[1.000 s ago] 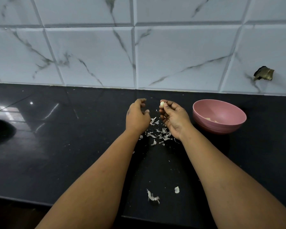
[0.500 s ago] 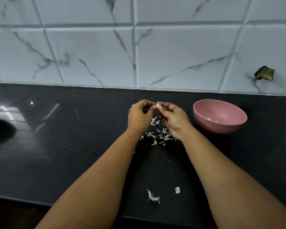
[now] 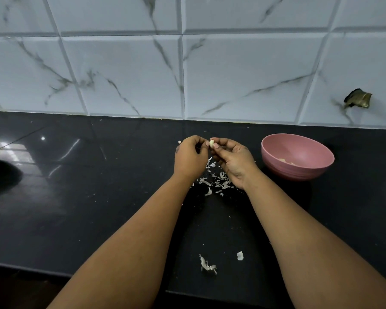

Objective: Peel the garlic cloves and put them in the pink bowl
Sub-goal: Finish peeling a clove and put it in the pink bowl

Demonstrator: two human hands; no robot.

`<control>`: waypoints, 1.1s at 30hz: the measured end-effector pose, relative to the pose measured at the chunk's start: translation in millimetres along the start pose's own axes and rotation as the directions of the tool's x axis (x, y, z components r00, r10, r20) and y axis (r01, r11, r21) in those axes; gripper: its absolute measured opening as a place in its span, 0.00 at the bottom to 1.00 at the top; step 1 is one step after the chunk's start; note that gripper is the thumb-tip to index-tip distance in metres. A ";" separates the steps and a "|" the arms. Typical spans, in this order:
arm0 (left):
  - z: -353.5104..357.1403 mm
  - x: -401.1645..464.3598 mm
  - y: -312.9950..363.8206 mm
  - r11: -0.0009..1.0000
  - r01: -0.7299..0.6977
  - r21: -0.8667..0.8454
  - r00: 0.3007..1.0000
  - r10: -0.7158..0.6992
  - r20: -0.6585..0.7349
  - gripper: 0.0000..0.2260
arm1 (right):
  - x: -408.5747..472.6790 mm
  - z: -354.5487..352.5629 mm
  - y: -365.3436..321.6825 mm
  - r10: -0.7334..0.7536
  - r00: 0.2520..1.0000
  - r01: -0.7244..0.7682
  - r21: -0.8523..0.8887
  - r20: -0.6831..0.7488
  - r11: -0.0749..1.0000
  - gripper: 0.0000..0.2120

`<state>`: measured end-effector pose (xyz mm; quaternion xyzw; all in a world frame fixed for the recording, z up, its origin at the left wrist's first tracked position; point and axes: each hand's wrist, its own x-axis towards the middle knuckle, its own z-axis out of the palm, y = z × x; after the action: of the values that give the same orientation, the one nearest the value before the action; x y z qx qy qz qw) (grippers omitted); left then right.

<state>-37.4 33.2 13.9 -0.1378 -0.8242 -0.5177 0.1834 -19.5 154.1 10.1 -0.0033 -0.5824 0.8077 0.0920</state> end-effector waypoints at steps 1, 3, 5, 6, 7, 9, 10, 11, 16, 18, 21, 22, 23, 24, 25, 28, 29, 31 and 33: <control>-0.2 -0.7 1.1 1.000 -0.002 0.011 1.000 0.002 0.000 0.05 | -0.3 0.2 -0.1 0.001 1.000 -0.001 0.003 0.003 1.000 0.07; -0.9 -1.6 2.9 0.999 -0.012 0.037 1.000 0.012 -0.007 0.06 | -1.1 1.4 -0.5 0.004 1.000 -0.005 0.020 0.013 1.000 0.07; -1.2 -2.0 3.8 0.998 -0.017 0.060 1.000 0.018 -0.012 0.06 | -1.7 3.1 -1.0 0.004 1.000 -0.005 0.039 0.020 0.999 0.07; -1.2 -2.1 4.2 0.997 -0.016 0.073 1.000 0.017 -0.014 0.06 | -1.8 3.6 -1.4 0.003 1.000 -0.004 0.048 0.024 0.999 0.07; -1.0 -2.2 4.5 0.997 -0.014 0.081 1.000 0.016 -0.017 0.06 | -1.7 3.8 -1.6 0.002 1.000 -0.003 0.056 0.027 0.998 0.07; -1.1 -2.3 5.2 0.997 -0.001 0.073 1.000 0.003 -0.025 0.06 | -1.7 3.9 -2.1 0.006 0.999 -0.008 0.051 0.037 0.999 0.09; -1.4 -2.5 5.8 0.998 0.010 0.059 1.000 -0.009 -0.029 0.06 | -1.7 3.9 -2.4 0.009 0.999 -0.011 0.043 0.046 0.999 0.09; -1.6 -3.0 6.6 0.999 0.021 0.040 0.999 -0.020 -0.030 0.06 | -1.5 4.1 -2.5 0.011 0.998 -0.013 0.041 0.057 0.999 0.10; -1.6 -3.3 6.8 0.997 0.070 -0.038 0.997 -0.071 -0.018 0.07 | -1.5 4.5 -3.4 0.033 0.996 -0.042 0.107 0.081 0.993 0.10; -1.3 -2.1 5.5 0.995 0.090 -0.053 0.996 -0.090 -0.011 0.06 | -2.1 4.4 -4.4 0.054 0.995 -0.065 0.130 0.086 0.989 0.09; -1.5 -1.5 4.1 0.993 0.098 -0.058 0.995 -0.099 -0.011 0.05 | -2.7 4.6 -4.9 0.051 0.994 -0.064 0.135 0.096 0.989 0.08; -1.3 -1.4 4.0 0.993 0.098 -0.064 0.995 -0.099 -0.012 0.05 | -2.6 4.3 -4.6 0.047 0.994 -0.059 0.125 0.097 0.990 0.09; -1.3 -1.6 4.4 0.992 0.102 -0.069 0.995 -0.103 -0.014 0.05 | -2.4 4.1 -4.6 0.045 0.994 -0.057 0.119 0.095 0.991 0.09; -1.3 -1.5 4.8 0.991 0.112 -0.073 0.993 -0.113 -0.016 0.05 | -2.3 3.7 -4.8 0.044 0.995 -0.055 0.117 0.092 0.992 0.10; -1.3 -1.1 4.7 0.989 0.127 -0.077 0.992 -0.128 -0.018 0.05 | -2.2 3.5 -5.1 0.044 0.995 -0.054 0.120 0.087 0.991 0.10; -2.2 2.0 3.0 0.980 0.173 -0.094 0.984 -0.176 -0.033 0.07 | -2.1 3.5 -6.4 0.040 0.996 -0.049 0.127 0.075 0.991 0.11; -2.8 3.0 2.5 0.976 0.192 -0.107 0.980 -0.197 -0.039 0.09 | -2.2 3.7 -6.3 0.040 0.997 -0.048 0.126 0.071 0.991 0.11; -4.7 4.3 1.9 0.969 0.224 -0.106 0.973 -0.229 -0.041 0.14 | -2.2 4.0 -6.4 0.041 0.997 -0.048 0.124 0.064 0.991 0.12; -7.3 4.8 1.6 0.971 0.240 -0.021 0.971 -0.240 -0.020 0.17 | -1.5 3.9 -6.5 0.045 0.997 -0.052 0.133 0.055 0.990 0.12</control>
<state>-39.9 27.5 20.3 -0.0333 -0.8280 -0.5450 0.1273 -17.5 152.2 17.3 0.0097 -0.5288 0.8467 0.0571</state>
